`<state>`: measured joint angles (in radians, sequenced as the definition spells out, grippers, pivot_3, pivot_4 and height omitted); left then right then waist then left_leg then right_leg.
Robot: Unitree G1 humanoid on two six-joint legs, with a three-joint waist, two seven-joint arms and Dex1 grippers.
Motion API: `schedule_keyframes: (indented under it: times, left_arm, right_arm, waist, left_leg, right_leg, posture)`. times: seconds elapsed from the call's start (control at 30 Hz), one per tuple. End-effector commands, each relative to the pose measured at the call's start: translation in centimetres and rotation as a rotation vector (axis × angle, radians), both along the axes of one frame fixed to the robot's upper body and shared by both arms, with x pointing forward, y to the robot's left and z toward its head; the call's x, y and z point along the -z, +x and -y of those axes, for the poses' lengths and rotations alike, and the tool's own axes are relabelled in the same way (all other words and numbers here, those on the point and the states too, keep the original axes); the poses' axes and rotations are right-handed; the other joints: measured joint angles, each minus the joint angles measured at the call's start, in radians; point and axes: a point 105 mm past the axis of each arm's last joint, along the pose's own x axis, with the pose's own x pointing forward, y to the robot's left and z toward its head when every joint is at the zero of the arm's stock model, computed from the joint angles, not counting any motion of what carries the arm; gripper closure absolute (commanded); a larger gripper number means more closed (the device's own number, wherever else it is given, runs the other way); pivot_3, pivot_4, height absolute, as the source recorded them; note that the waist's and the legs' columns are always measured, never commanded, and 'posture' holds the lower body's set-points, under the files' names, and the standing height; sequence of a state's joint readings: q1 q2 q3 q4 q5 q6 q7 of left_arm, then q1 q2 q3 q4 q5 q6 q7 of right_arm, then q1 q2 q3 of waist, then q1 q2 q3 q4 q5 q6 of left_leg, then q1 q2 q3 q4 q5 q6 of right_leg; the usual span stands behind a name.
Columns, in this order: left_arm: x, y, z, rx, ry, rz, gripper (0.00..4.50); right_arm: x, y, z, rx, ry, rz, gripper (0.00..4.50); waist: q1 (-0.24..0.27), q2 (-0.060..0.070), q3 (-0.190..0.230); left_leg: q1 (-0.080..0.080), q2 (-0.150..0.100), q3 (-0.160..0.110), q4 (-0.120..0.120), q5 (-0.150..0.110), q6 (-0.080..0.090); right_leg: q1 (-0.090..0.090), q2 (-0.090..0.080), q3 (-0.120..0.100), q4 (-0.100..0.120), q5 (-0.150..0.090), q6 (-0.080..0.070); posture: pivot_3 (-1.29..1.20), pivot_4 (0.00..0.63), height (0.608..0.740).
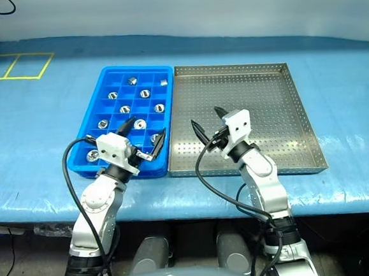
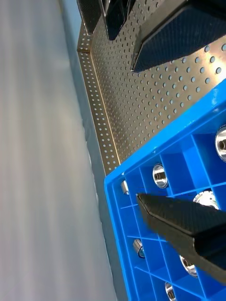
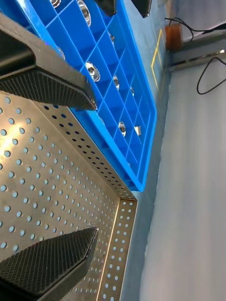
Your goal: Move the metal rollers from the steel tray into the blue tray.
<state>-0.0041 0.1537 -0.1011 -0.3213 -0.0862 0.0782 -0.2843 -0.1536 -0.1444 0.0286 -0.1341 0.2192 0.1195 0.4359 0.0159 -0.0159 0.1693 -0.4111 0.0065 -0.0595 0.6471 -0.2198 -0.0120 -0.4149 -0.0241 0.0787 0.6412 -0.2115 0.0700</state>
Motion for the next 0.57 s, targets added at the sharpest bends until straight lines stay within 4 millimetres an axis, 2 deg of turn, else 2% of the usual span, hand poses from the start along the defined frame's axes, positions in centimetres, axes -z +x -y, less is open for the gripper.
schedule_keyframes:
  times: [0.03, 0.23, 0.43, 0.57]
  left_arm:
    - [-1.6, -0.4, -0.1, -0.003, -0.034, 0.069, 0.0]
    - [-1.7, -0.4, -0.3, -0.02, -0.055, 0.082, 0.0]
    - [-2.5, 0.0, -0.5, -0.046, -0.077, 0.127, 0.0]
    - [-2.1, 0.4, -0.2, -0.053, -0.036, 0.126, 0.0]
  right_arm:
    - [-1.2, 0.0, 0.9, 0.033, -0.004, 0.045, 0.01]
    - [-2.4, 0.3, 1.4, 0.049, -0.035, 0.101, 0.01]
    - [-2.7, 0.3, 2.4, 0.092, -0.044, 0.115, 0.01]
    - [-2.9, 0.4, 2.4, 0.089, -0.07, 0.124, 0.01]
  waist:
    - [0.002, 0.0, 0.0]
    - [0.004, 0.0, 0.0]
    - [0.006, 0.0, 0.0]
    - [0.006, 0.0, 0.0]
  left_leg:
    - [0.0, 0.0, 0.0, 0.0, 0.0, 0.0]
    - [0.0, 0.0, 0.0, 0.0, 0.0, 0.0]
    - [0.0, 0.0, 0.0, 0.0, 0.0, 0.0]
    - [0.0, 0.0, 0.0, 0.0, 0.0, 0.0]
  right_leg:
    - [0.0, 0.0, 0.0, 0.0, 0.0, 0.0]
    - [0.0, 0.0, 0.0, 0.0, 0.0, 0.0]
    - [0.0, 0.0, 0.0, 0.0, 0.0, 0.0]
    - [0.0, 0.0, 0.0, 0.0, 0.0, 0.0]
  posture:
    - [0.15, 0.15, 0.74]
    - [0.15, 0.15, 0.74]
    - [0.13, 0.15, 0.74]
    - [0.11, 0.15, 0.74]
